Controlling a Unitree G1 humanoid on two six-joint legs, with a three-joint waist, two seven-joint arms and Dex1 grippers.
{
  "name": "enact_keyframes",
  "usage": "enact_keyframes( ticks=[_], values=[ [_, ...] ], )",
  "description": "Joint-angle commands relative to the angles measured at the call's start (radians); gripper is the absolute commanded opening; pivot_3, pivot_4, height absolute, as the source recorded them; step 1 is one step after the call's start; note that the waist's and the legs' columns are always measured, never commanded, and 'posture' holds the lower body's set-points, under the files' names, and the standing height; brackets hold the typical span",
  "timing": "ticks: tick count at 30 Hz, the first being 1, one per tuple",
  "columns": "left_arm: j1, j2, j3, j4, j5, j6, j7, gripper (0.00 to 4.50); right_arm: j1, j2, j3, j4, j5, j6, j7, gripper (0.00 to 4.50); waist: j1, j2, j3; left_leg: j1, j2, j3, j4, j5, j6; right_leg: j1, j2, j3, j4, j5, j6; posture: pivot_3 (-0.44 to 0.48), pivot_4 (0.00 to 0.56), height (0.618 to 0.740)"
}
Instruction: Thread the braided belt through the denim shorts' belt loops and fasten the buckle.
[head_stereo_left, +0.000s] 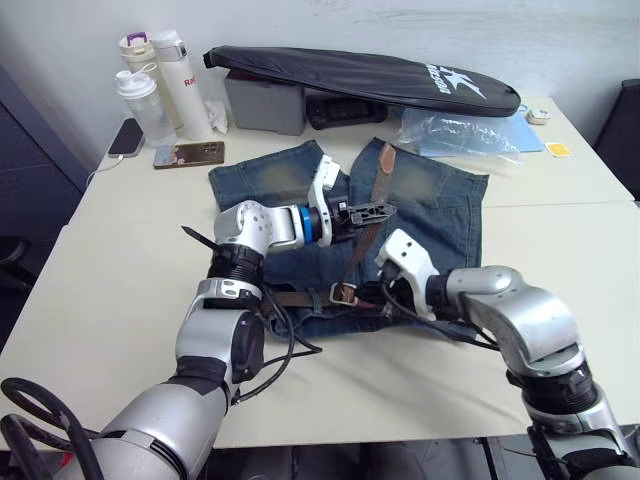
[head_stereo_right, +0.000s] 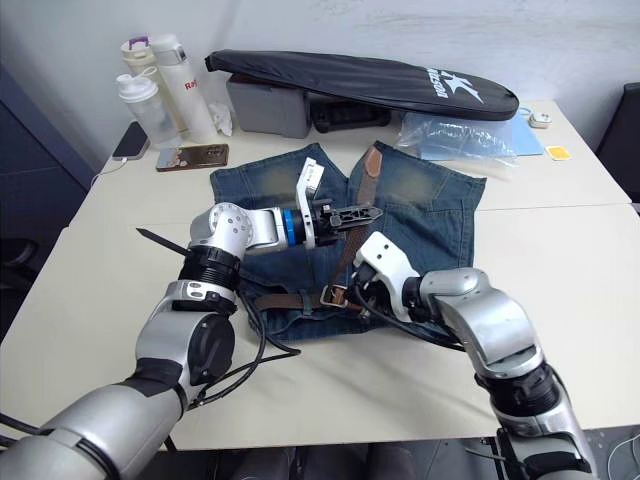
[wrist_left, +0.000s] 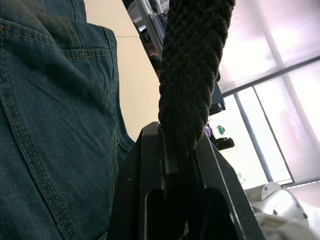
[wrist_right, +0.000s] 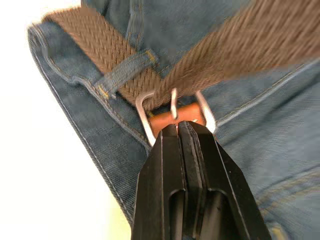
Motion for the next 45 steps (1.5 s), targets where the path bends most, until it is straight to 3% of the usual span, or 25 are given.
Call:
enact_keyframes(
  ticks=[1,9,14,21,27,33,39,45],
  values=[
    [-0.003,-0.032,-0.049,-0.049,-0.023,0.006,-0.031,0.0,-0.023,-0.005,-0.028,-0.076,0.053,0.034,-0.029,0.03,0.0,0.0,0.0,0.0,0.0,0.0,0.0,0.0,0.0,0.0,0.0,0.0,0.0,0.0,0.0,0.0,0.15,0.74],
    [0.03,-0.059,-0.161,-0.048,0.005,0.004,-0.055,0.0,0.028,-0.042,-0.012,-0.127,0.098,0.078,-0.093,0.03,0.0,0.0,0.0,0.0,0.0,0.001,0.0,0.0,0.0,0.0,0.0,0.0,0.0,0.0,0.0,0.0,0.15,0.74],
    [0.032,-0.046,-0.169,-0.037,0.005,-0.014,-0.056,0.0,0.038,-0.055,-0.024,-0.155,0.139,0.108,-0.109,0.03,-0.001,0.0,0.0,0.0,0.0,0.001,0.0,0.0,0.001,-0.001,0.0,0.001,0.0,0.0,0.0,0.0,0.15,0.74],
    [0.023,0.045,-0.043,-0.039,-0.045,0.003,-0.013,0.0,0.038,-0.071,-0.003,-0.132,0.156,0.072,-0.129,0.03,-0.004,0.0,0.001,0.0,0.0,0.001,0.0,0.001,0.001,-0.001,0.0,0.001,0.001,0.0,0.0,0.0,0.15,0.74],
    [0.128,0.145,0.052,-0.157,-0.078,0.084,0.071,0.0,0.009,-0.072,0.044,-0.072,0.135,-0.008,-0.14,0.03,-0.012,0.002,-0.001,0.0,0.001,0.001,0.0,0.001,0.001,-0.003,0.0,0.002,0.002,0.0,0.0,0.0,0.15,0.74],
    [0.247,0.171,0.103,-0.304,-0.109,0.159,0.15,0.0,-0.025,-0.054,0.106,0.025,0.109,-0.119,-0.131,0.03,-0.01,0.001,-0.001,0.0,0.001,0.0,0.001,0.001,0.001,-0.003,-0.001,0.002,0.004,0.0,0.0,0.0,0.15,0.74],
    [0.275,0.176,0.172,-0.381,-0.14,0.188,0.22,0.0,-0.059,-0.021,0.195,0.123,0.073,-0.215,-0.102,0.03,-0.004,0.001,-0.001,0.0,0.0,0.001,0.002,0.001,0.001,-0.003,-0.001,0.003,0.005,0.0,-0.001,0.0,0.15,0.74],
    [0.323,0.239,0.214,-0.425,-0.148,0.183,0.25,0.0,-0.058,-0.009,0.243,0.181,0.044,-0.278,-0.076,0.03,-0.014,0.001,-0.001,0.0,0.001,0.001,0.001,0.001,0.001,-0.004,0.0,0.002,0.006,0.0,-0.001,0.0,0.15,0.74]
  ],
)
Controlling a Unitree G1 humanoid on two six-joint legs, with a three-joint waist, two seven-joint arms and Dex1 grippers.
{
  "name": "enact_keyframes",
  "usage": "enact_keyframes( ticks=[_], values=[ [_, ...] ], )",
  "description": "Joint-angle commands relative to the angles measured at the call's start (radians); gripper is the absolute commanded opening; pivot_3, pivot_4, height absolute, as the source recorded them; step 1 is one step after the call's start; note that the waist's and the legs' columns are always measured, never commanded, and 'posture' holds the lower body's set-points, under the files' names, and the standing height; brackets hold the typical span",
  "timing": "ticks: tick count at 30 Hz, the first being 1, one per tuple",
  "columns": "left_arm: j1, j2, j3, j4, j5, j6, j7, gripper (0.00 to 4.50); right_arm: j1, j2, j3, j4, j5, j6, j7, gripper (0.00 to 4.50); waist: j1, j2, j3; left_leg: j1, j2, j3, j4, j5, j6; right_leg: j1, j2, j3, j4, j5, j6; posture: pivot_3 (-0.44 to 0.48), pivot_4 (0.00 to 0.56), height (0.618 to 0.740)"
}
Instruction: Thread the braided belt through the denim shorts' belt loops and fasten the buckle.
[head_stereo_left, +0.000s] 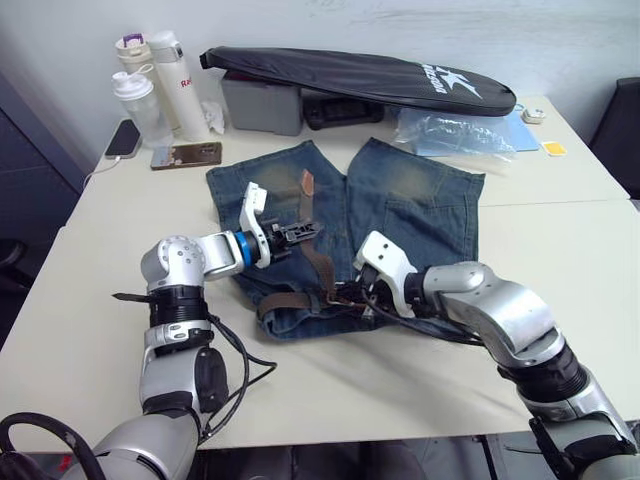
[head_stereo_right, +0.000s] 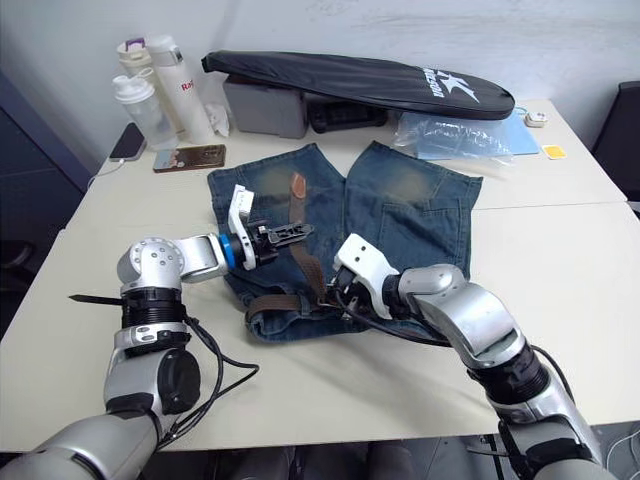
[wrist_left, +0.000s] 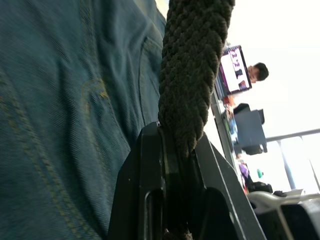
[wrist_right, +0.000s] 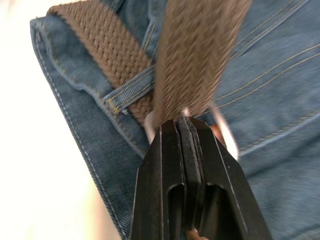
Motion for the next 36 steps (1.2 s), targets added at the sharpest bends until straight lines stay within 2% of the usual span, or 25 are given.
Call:
enact_keyframes(
  ticks=[1,6,16,36],
  values=[
    [0.046,0.045,0.032,-0.064,-0.024,-0.009,0.01,0.0,-0.015,0.001,0.015,0.009,-0.019,-0.046,0.021,0.03,-0.005,0.0,0.0,0.0,0.0,0.0,0.0,0.0,0.0,0.0,0.0,0.0,0.0,0.0,0.0,0.0,0.15,0.74],
    [0.111,0.04,0.042,-0.119,-0.043,0.008,0.03,0.0,-0.02,-0.002,0.005,0.028,-0.023,-0.064,0.042,0.03,-0.014,0.0,-0.001,0.0,0.0,0.0,0.0,0.0,0.0,0.0,0.0,0.0,0.0,0.0,0.0,0.0,0.15,0.74],
    [0.14,0.013,0.047,-0.148,-0.069,0.005,0.066,0.0,-0.014,0.025,0.0,0.085,-0.015,-0.118,0.08,0.03,-0.013,-0.001,-0.001,0.0,0.0,0.0,0.0,0.0,0.0,0.001,-0.001,0.0,0.001,0.0,-0.001,0.0,0.15,0.74],
    [0.221,0.09,0.079,-0.19,-0.092,0.022,0.082,0.0,0.018,0.075,-0.005,0.204,-0.028,-0.208,0.12,0.03,-0.016,-0.001,-0.002,0.001,0.001,0.0,0.0,0.0,0.0,0.0,0.0,0.0,0.002,0.0,-0.001,0.0,0.15,0.74]
  ],
)
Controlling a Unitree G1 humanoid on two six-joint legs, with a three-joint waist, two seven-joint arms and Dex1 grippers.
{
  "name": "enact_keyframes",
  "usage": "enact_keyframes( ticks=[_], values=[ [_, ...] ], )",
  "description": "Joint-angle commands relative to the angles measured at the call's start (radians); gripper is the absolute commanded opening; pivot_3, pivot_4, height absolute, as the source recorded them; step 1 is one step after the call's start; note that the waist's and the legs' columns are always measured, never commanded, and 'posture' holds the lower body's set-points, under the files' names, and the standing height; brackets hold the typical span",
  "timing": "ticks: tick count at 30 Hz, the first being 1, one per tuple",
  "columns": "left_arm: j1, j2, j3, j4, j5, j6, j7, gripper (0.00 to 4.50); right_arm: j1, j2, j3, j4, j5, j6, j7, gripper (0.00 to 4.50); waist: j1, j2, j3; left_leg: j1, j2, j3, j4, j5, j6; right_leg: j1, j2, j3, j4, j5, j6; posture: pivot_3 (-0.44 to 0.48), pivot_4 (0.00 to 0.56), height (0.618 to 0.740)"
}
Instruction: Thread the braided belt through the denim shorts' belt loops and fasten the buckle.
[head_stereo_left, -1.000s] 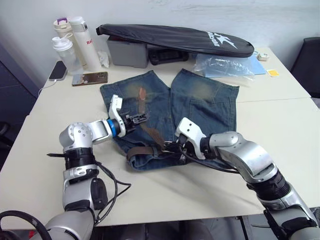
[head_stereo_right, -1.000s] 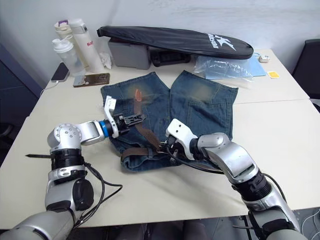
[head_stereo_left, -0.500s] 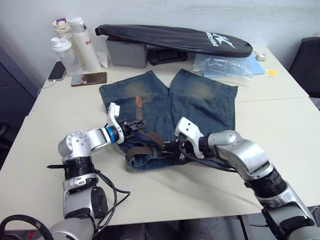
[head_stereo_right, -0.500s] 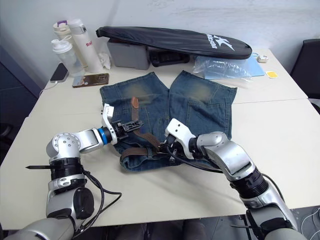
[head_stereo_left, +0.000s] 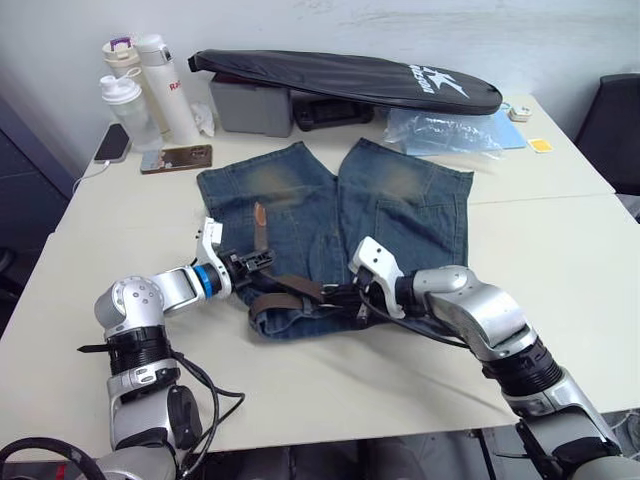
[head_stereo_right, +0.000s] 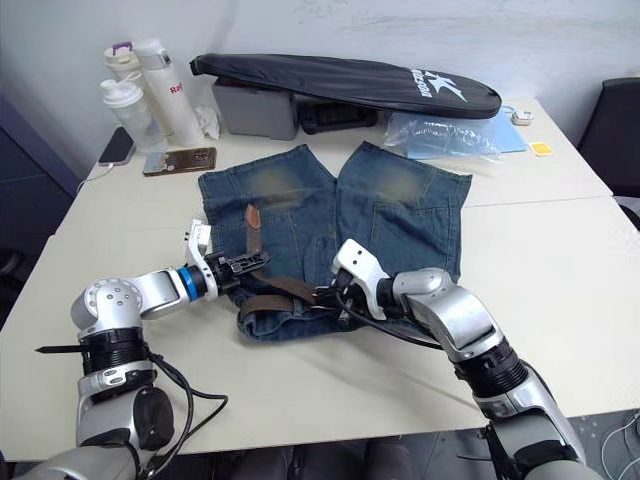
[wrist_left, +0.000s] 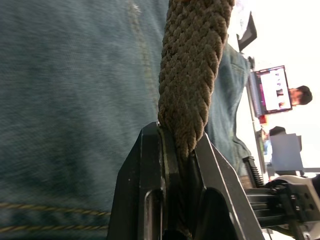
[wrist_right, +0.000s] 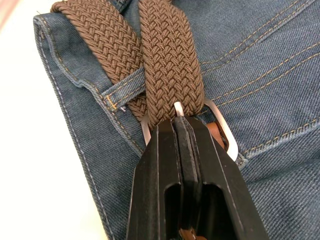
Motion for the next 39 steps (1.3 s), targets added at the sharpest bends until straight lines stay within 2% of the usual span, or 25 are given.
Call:
enact_keyframes(
  ticks=[1,9,20,25,29,34,39],
  values=[
    [0.004,0.017,0.027,-0.043,-0.03,-0.009,0.001,0.0,0.006,0.013,-0.002,0.01,-0.009,-0.011,0.008,0.03,0.0,0.0,0.0,0.0,0.0,0.0,0.0,0.0,0.0,0.0,0.0,0.0,0.0,0.0,0.0,0.0,0.15,0.74],
    [0.037,0.013,0.059,-0.061,-0.042,0.003,0.028,0.0,0.017,0.079,-0.024,0.097,0.016,-0.012,0.014,0.03,-0.004,-0.001,-0.002,0.001,0.001,0.0,0.0,0.0,0.0,0.0,0.001,0.0,0.001,0.0,0.0,0.0,0.15,0.74],
    [0.084,-0.008,0.102,-0.128,-0.08,0.007,0.081,0.0,0.025,0.077,0.065,0.207,-0.036,-0.03,0.106,0.03,-0.009,-0.003,-0.008,0.003,0.002,0.0,-0.001,-0.001,-0.001,0.002,0.001,0.0,0.001,0.0,-0.001,0.0,0.15,0.74],
    [0.106,-0.006,0.122,-0.156,-0.098,0.006,0.1,0.0,0.0,0.086,0.061,0.265,-0.065,0.041,0.066,0.03,-0.012,-0.003,-0.011,0.004,0.004,0.0,-0.001,-0.001,-0.001,0.003,0.001,0.0,0.001,0.0,-0.001,0.0,0.15,0.74],
    [0.121,-0.015,0.136,-0.18,-0.115,0.003,0.124,0.0,-0.004,0.123,0.003,0.193,0.011,0.048,0.091,0.03,-0.022,-0.003,-0.011,0.015,0.004,0.0,-0.002,-0.003,-0.002,0.014,0.0,0.0,-0.005,-0.002,-0.005,0.0,0.15,0.74],
    [0.124,-0.043,0.126,-0.201,-0.137,0.002,0.146,0.0,-0.02,0.1,-0.063,0.076,0.075,0.022,0.147,0.03,-0.023,-0.003,-0.009,0.013,0.007,0.0,-0.003,-0.004,-0.003,0.012,0.0,0.0,-0.003,-0.002,-0.005,0.0,0.15,0.74],
    [0.12,-0.041,0.114,-0.192,-0.144,-0.002,0.15,0.0,-0.068,0.051,-0.096,0.041,0.076,0.037,0.144,0.03,-0.022,-0.004,-0.007,0.012,0.006,0.001,-0.002,-0.004,-0.003,0.012,0.001,0.0,-0.004,-0.002,-0.005,0.0,0.15,0.74]
  ],
)
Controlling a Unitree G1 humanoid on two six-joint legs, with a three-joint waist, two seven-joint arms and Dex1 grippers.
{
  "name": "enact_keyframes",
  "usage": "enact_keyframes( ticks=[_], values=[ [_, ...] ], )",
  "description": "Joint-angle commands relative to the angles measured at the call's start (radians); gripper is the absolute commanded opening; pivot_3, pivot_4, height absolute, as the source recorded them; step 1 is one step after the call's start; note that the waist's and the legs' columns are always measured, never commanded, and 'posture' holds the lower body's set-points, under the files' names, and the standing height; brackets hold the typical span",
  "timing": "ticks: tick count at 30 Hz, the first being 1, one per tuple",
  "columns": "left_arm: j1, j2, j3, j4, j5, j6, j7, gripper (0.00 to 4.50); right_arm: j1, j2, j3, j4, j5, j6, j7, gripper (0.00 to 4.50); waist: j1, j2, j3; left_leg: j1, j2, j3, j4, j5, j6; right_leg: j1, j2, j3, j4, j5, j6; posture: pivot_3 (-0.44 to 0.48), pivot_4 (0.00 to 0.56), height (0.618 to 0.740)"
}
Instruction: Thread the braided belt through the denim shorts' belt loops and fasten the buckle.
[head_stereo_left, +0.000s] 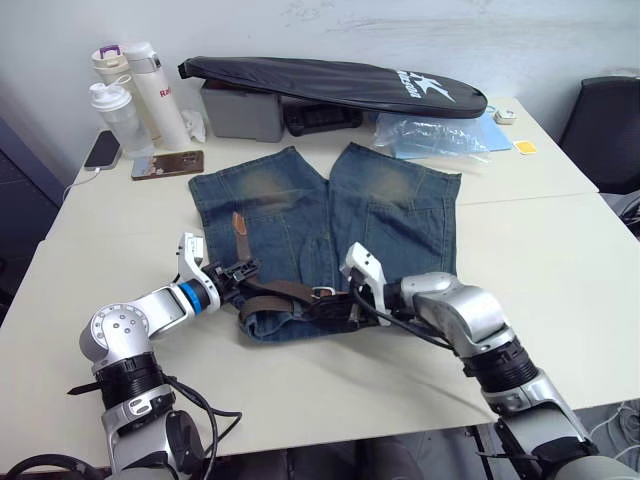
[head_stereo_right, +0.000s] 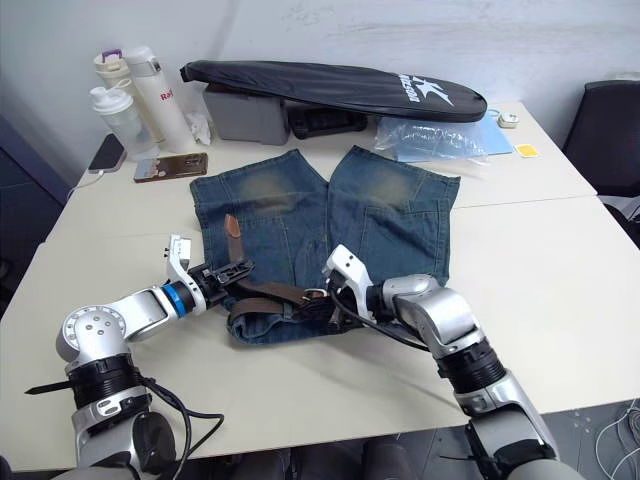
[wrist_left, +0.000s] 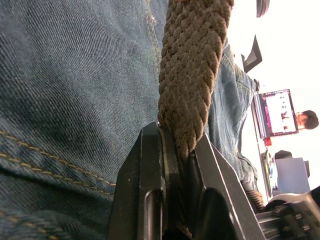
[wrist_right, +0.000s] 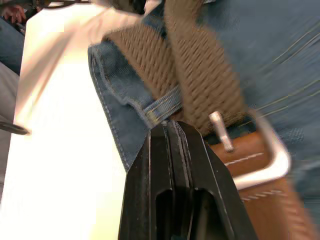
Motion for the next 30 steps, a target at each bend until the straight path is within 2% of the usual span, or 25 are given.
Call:
enact_keyframes(
  ticks=[1,11,24,30],
  values=[
    [-0.009,0.009,0.004,-0.025,-0.025,-0.013,-0.001,0.0,-0.046,-0.022,-0.037,-0.054,0.011,0.003,0.002,0.03,0.0,0.0,0.0,0.0,0.0,0.0,0.0,0.0,0.0,0.0,0.0,0.0,-0.001,0.0,0.0,0.0,0.15,0.74],
    [-0.016,0.01,-0.016,-0.015,-0.024,-0.022,-0.003,0.0,-0.087,0.004,0.057,0.04,-0.096,-0.029,-0.036,0.03,0.0,0.0,0.001,0.0,0.0,0.0,-0.001,0.0,0.0,0.0,0.0,0.0,-0.002,0.0,0.0,0.0,0.15,0.74],
    [-0.012,0.016,-0.016,-0.022,-0.032,-0.022,0.003,0.0,-0.094,0.037,0.081,0.089,-0.131,-0.04,-0.017,0.03,0.0,0.0,0.002,0.0,0.0,0.0,-0.001,0.0,0.0,0.0,0.0,0.0,-0.002,0.0,0.0,0.0,0.15,0.74],
    [-0.012,0.018,-0.016,-0.021,-0.032,-0.02,0.004,0.0,-0.102,0.043,0.029,0.071,-0.107,-0.045,-0.021,0.03,0.0,0.0,0.002,0.0,0.0,0.0,-0.001,0.0,0.0,0.0,0.0,0.0,-0.002,0.0,0.0,0.0,0.15,0.74]
  ],
)
